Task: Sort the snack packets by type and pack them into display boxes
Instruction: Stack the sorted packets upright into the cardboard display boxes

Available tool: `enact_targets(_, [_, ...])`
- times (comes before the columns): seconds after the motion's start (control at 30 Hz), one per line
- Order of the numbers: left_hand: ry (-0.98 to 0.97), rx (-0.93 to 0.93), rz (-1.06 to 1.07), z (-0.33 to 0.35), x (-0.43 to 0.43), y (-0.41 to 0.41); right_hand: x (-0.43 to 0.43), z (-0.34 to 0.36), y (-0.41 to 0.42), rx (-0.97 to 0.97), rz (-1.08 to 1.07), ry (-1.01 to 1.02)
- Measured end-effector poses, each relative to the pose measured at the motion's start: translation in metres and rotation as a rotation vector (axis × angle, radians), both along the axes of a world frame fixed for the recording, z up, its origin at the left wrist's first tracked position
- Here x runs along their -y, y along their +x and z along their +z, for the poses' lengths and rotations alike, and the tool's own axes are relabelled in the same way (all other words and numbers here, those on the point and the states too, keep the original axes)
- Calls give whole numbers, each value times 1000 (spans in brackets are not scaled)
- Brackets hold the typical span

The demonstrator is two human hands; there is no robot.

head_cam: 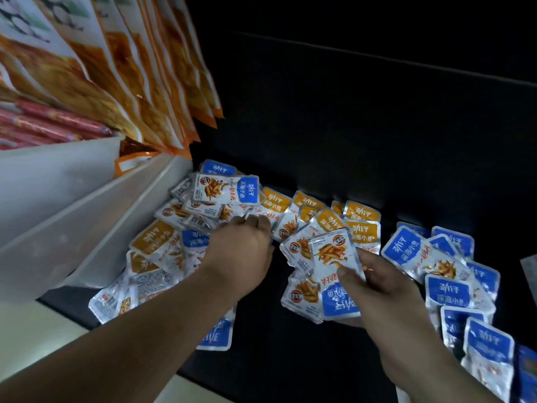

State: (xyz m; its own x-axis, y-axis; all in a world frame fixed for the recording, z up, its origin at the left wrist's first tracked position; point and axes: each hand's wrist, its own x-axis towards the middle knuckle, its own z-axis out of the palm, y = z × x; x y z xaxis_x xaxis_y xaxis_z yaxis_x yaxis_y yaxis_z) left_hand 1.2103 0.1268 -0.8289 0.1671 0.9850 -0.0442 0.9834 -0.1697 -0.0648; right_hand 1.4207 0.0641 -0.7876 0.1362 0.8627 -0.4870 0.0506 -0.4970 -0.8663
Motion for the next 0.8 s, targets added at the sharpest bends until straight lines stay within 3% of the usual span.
enact_targets(0.2, [-60,-102,-13,12,-5,5,2,6,6,-90,-66,-5])
enact_targets(0.4, [-40,41,-87,10,14,-13,5,8,11,-74,-45,9])
enact_targets(0.6, [421,407,23,42,24,-23,8,10,14,66,-103,79])
enact_targets(0.7, [441,590,35,64,37,-12,9,17,14,108,-62,141])
enact_targets(0.8, [391,650,17,73,48,4,10,23,18,99,-35,199])
